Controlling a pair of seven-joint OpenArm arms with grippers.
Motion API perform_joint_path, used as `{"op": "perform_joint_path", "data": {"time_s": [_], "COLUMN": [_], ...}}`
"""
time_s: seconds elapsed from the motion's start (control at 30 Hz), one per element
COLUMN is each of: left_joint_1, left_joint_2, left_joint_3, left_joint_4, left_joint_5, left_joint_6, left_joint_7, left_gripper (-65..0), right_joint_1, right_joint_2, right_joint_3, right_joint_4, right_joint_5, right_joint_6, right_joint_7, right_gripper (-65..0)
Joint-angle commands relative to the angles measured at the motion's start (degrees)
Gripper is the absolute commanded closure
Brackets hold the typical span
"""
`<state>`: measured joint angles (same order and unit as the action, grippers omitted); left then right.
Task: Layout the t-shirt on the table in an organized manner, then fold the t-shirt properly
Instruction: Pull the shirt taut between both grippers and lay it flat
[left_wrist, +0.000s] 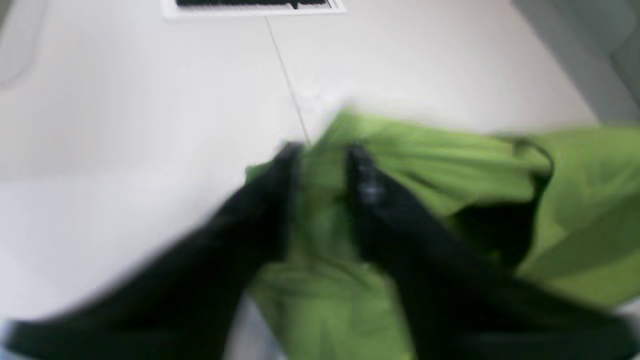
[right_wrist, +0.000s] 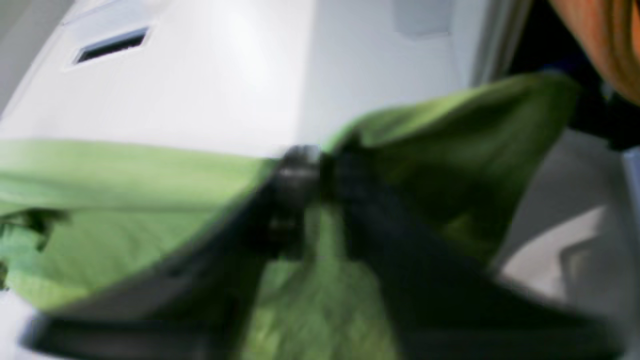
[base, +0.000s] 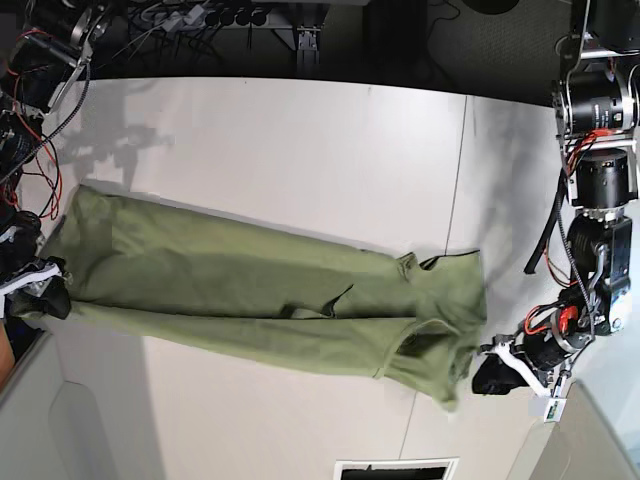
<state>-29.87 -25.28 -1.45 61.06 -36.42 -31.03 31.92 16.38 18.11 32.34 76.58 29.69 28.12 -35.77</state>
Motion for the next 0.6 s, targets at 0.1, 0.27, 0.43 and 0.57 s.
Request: {"op": "perform_joint_path", "data": {"time_s": [0.1, 0.27, 0.43, 0.57], "left_joint_1": [-4.1, -4.2, 2.5, 8.8], "left_joint_2": [1.9, 2.4, 1.4, 1.5], "left_joint_3": [1.0, 1.1, 1.1, 1.1], "left_joint_4": [-3.8, -2.5, 0.1, 0.0], "left_joint_5": [-0.9, -4.2, -6.1, -3.9], "left_joint_6": [-0.1, -3.9, -5.9, -5.9], "left_joint_7": [1.8, 10.3, 13.2, 7.9], "left_gripper": [-36.7, -36.7, -36.5, -23.3], "right_joint_1": [2.2, 1.8, -3.7, -7.7], "right_joint_2": [0.9, 0.8, 0.7, -1.0], "right_joint_3": [-2.9, -2.6, -1.7, -1.7], "right_joint_4": [-1.9, -1.6, -1.0, -1.0], "right_joint_5": [1.0, 3.2, 7.4, 7.2], "right_joint_6": [0.2, 0.5, 1.7, 1.7], "right_joint_7": [1.0, -3.9, -6.7, -5.7], "right_gripper": [-44.5, -44.5, -44.3, -36.6]}}
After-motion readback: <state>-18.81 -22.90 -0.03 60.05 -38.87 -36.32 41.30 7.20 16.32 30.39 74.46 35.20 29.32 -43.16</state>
